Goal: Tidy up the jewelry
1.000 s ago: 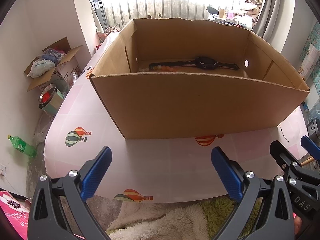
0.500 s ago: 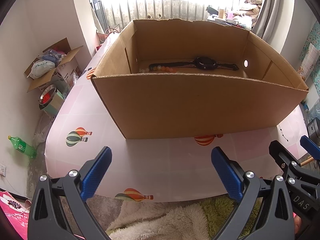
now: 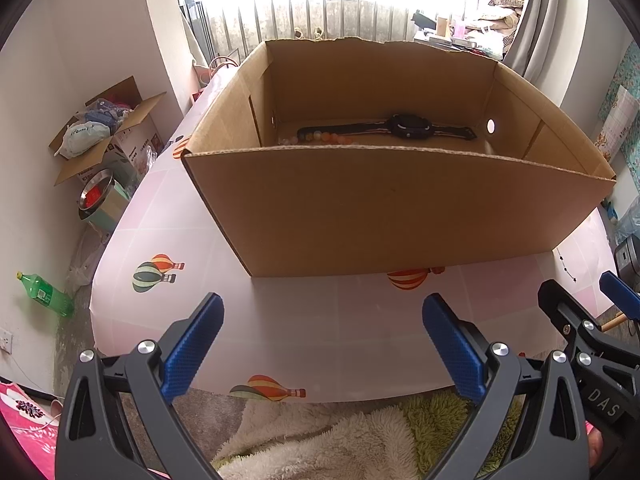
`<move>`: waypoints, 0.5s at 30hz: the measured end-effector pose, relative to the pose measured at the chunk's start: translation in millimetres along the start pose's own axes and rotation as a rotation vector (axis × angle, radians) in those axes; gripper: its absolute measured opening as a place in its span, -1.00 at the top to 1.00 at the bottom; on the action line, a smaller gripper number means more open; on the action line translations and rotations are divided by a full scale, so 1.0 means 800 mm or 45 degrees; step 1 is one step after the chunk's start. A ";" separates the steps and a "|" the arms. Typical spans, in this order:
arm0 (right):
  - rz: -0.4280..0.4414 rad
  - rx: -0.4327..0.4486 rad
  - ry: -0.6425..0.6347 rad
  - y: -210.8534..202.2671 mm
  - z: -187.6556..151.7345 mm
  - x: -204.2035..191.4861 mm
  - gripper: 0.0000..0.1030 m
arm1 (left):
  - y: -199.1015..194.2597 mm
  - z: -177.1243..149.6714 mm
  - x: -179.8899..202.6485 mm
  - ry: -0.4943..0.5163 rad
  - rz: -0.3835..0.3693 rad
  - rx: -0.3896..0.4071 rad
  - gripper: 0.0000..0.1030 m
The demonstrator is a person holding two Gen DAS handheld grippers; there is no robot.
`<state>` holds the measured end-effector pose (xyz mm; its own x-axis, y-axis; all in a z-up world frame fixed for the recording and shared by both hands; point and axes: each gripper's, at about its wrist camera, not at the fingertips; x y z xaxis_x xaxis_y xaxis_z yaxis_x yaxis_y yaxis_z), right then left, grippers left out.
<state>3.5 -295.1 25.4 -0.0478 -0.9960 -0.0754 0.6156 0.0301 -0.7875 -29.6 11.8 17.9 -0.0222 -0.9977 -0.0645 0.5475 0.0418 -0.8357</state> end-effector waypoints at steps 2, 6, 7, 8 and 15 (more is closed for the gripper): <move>0.001 0.000 0.002 0.000 0.000 0.001 -0.84 | 0.000 0.000 0.000 0.000 -0.001 0.000 -0.89; 0.003 -0.003 0.001 0.001 0.001 0.002 -0.84 | -0.002 0.000 0.001 0.004 0.000 0.001 -0.89; 0.002 -0.004 0.002 0.001 0.001 0.002 -0.84 | -0.002 0.000 0.001 0.004 0.000 0.000 -0.89; 0.003 -0.004 0.002 0.001 0.001 0.002 -0.84 | -0.002 0.000 0.001 0.004 0.000 0.000 -0.89; 0.003 -0.009 0.002 0.002 -0.001 0.002 -0.84 | -0.003 0.001 0.001 0.003 -0.001 0.000 -0.89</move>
<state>3.9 -296.4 23.9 -0.0480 -0.9958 -0.0782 0.6103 0.0327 -0.7915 -30.1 10.6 20.2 -0.0245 -0.9976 -0.0652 0.5474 0.0412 -0.8359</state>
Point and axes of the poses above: each gripper's, at about its wrist camera, not at the fingertips, and y roughly the way its jaws point, x to its right, z to its top, and after that the axes turned 3 degrees about y, right-handed
